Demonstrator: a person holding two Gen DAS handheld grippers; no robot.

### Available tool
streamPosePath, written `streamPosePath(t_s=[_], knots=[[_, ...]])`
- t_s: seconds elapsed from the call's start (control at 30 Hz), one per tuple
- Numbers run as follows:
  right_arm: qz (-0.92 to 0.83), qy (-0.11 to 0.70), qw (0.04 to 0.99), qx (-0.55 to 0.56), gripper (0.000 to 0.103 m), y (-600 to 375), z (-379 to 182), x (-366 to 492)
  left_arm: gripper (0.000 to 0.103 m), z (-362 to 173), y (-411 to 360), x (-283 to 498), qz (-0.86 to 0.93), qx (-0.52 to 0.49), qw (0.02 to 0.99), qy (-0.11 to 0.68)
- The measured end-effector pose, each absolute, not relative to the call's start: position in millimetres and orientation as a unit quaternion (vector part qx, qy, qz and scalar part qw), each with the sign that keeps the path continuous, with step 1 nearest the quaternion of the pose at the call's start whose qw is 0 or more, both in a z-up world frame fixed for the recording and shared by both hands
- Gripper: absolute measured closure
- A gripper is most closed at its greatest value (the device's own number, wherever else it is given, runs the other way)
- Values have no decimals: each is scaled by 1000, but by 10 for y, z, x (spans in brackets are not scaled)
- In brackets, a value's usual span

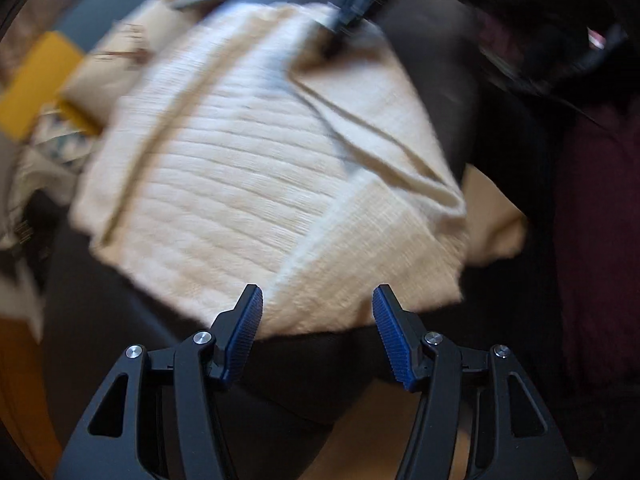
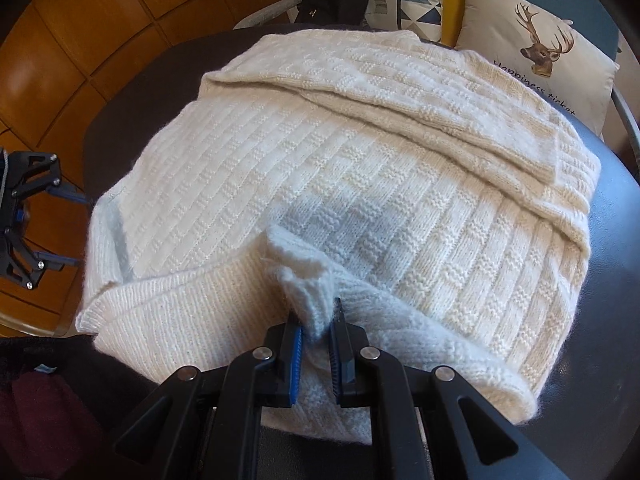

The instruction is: Fold clothes

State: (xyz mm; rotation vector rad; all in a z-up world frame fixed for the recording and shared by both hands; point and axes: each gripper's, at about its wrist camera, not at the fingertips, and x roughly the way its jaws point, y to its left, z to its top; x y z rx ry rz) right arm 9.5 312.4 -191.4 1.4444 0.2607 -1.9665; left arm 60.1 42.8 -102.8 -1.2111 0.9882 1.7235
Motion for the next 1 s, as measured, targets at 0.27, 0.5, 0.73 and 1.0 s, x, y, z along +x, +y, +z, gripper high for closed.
streamPosePath(t_s=[0.27,0.5,0.73,1.0], knots=[[-746,65,350,563,92,3215,-1974,29,43,-1296,695,370,568,-495,470,460],[-752,71,348,555,93,3223,-1954,65,85,-1354,728,287,565,-540,481,397],[-773,56,340,532,93,3281,-1815,177,95,-1049,455,509,690,-514,444,250],[-805,-2,340,487,93,3549,-1391,254,94,-401,-245,168,819,-403,406,-46]])
